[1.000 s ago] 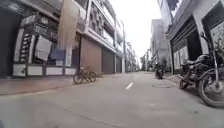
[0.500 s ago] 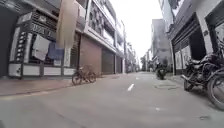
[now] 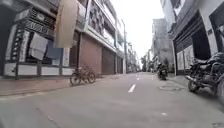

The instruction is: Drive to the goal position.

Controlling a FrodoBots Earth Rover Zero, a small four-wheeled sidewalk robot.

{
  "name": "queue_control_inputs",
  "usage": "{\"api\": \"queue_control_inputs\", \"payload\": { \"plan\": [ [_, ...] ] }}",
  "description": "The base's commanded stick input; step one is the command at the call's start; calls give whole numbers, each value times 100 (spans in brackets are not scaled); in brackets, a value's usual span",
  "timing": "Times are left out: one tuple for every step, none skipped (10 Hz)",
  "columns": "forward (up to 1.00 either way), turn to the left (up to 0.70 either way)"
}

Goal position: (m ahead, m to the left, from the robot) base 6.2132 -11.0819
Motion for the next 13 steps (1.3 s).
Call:
{"api": "queue_control_inputs", "payload": {
  "plan": [
    [48, 0],
    [48, 0],
    [48, 0],
    [48, 0],
    [48, 0],
    [48, 0],
    [48, 0],
    [48, 0],
    [48, 0],
    [48, 0],
    [48, 0],
    [48, 0],
    [48, 0]
  ]
}}
